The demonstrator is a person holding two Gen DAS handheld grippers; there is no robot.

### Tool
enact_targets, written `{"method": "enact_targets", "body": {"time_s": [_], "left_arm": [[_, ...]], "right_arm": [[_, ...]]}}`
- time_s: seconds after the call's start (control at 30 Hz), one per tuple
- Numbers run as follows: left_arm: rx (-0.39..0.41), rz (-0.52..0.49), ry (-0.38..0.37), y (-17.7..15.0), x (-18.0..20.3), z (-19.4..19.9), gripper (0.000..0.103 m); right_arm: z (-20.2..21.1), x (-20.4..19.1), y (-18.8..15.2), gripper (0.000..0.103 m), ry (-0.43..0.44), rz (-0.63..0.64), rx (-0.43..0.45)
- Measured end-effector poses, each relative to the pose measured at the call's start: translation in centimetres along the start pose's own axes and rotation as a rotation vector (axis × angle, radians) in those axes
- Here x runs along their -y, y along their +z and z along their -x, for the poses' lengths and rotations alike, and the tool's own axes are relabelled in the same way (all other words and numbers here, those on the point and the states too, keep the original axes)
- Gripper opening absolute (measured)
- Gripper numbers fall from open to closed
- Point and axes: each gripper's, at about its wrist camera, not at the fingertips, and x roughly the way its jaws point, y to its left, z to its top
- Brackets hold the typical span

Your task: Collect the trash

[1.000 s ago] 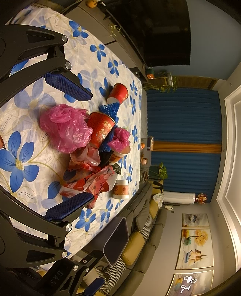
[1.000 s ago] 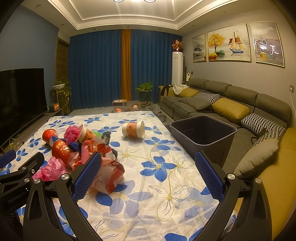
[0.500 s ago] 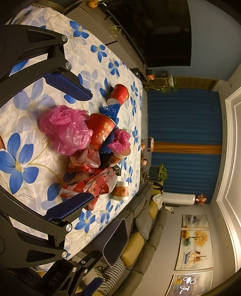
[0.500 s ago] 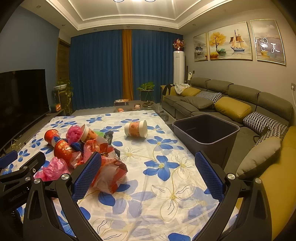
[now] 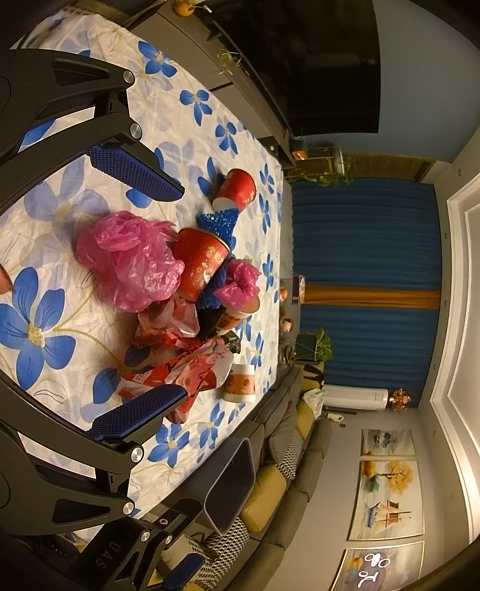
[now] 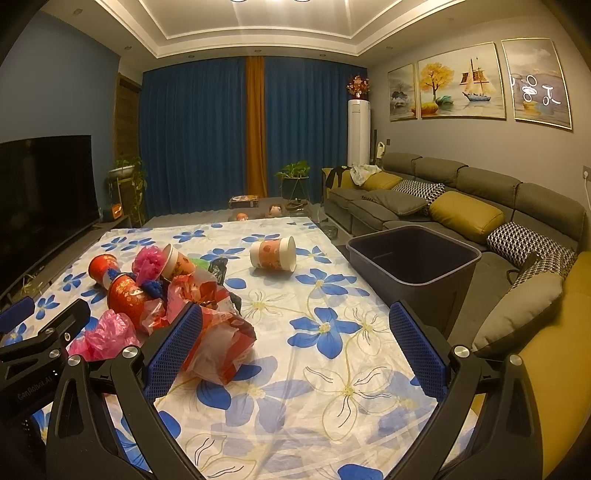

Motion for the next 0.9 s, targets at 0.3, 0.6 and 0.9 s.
{"method": "enact_targets", "body": {"time_s": [0.3,0.6,0.9], "left_arm": [[0.015,0.009,0.002,-0.3,-0.5,-0.4,0.098],[0.021,0.080,0.013,-0.9,-3.7,-1.2,0.092],[0.016,0.088,0.033,-1.6,-6.1,-2.7,0.087]], "right_arm": [[-0.7,-0.3,-0.4,0.098,0.027,0.002,-0.005],[-2.7,-1.9,-1.0,0.096,0.093,0.020,-0.024],[-6.4,-4.8,-1.2,0.078,0.158,0.054,-0.069]]}}
